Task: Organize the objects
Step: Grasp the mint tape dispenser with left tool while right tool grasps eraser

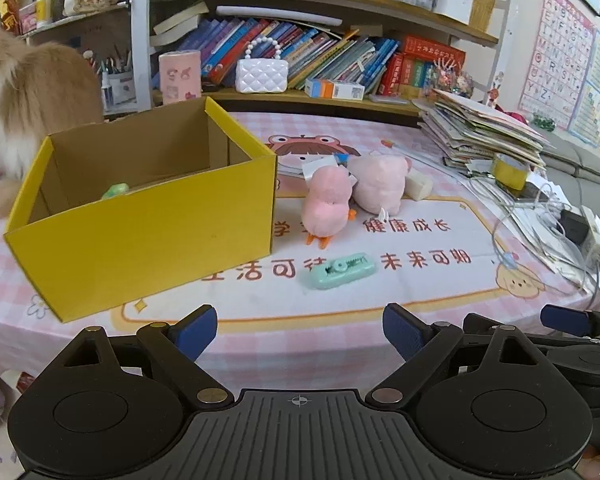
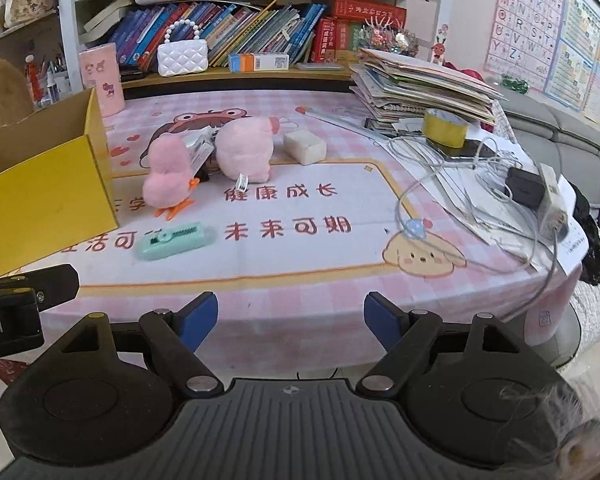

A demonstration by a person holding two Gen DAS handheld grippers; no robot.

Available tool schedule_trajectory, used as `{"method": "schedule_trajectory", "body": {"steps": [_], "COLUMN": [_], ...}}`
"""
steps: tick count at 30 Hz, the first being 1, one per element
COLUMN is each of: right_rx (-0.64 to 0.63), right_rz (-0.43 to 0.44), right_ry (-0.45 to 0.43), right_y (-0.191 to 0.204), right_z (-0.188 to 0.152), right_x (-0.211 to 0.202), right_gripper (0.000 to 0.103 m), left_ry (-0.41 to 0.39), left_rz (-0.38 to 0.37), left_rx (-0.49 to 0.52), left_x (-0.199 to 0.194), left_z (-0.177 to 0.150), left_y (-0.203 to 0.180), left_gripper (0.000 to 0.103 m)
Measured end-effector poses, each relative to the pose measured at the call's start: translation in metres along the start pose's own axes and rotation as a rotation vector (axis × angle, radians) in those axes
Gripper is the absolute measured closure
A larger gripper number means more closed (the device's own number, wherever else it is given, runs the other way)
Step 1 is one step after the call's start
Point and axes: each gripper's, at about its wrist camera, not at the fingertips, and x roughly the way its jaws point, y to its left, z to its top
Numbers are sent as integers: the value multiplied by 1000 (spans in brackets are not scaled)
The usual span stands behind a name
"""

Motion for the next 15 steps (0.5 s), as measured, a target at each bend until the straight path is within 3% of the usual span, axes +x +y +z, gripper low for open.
{"method": "schedule_trajectory", "body": {"steps": [9, 15], "right_rx": [-23, -38], "right_rz": [-2, -12], "right_ry": [27, 30], "right_y": [-18, -35], "right_z": [38, 60], "right_x": [50, 82], "right_gripper": [23, 24], "left_ry": [67, 163], "left_rz": [39, 51], "left_rx": [-50, -91], "left_x": [48, 90], "left_z": [22, 28], "left_y": [-14, -27], "left_gripper": [11, 11]}}
